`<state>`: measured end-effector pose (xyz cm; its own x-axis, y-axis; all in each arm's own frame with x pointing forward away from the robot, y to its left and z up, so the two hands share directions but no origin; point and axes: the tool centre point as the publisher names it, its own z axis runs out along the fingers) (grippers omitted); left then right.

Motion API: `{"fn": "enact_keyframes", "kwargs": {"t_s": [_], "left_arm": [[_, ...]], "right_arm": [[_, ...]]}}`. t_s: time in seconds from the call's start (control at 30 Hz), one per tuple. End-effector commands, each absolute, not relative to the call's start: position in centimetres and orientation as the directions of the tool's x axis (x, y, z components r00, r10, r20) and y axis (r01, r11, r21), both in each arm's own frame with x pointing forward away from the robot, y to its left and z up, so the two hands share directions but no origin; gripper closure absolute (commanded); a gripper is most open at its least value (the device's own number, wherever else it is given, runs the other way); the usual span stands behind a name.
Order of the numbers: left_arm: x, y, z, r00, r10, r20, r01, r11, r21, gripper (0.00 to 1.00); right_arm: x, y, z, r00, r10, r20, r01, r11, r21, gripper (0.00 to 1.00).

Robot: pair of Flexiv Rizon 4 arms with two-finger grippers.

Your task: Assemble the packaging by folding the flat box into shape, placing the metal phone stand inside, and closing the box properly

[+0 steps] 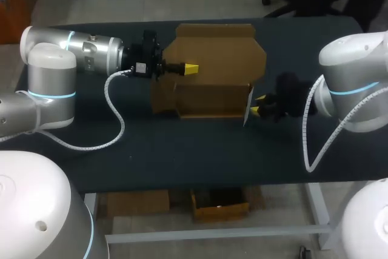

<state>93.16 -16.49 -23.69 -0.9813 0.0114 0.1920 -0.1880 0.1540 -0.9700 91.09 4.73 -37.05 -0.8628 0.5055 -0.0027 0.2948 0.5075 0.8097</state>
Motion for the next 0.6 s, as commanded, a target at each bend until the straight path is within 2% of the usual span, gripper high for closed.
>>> {"fn": "enact_keyframes", "kwargs": {"t_s": [0.03, 0.6], "left_arm": [[93.13, -16.41, -24.07, -0.981, 0.011, 0.192, -0.188, 0.155, -0.97, 1.0], [93.13, -16.41, -24.07, -0.981, 0.011, 0.192, -0.188, 0.155, -0.97, 1.0]], "right_arm": [[91.07, 4.67, -37.07, -0.863, 0.505, -0.002, 0.294, 0.505, 0.812, 0.62], [91.57, 4.58, -36.62, -0.899, 0.438, -0.019, 0.238, 0.523, 0.818, 0.54]]}}
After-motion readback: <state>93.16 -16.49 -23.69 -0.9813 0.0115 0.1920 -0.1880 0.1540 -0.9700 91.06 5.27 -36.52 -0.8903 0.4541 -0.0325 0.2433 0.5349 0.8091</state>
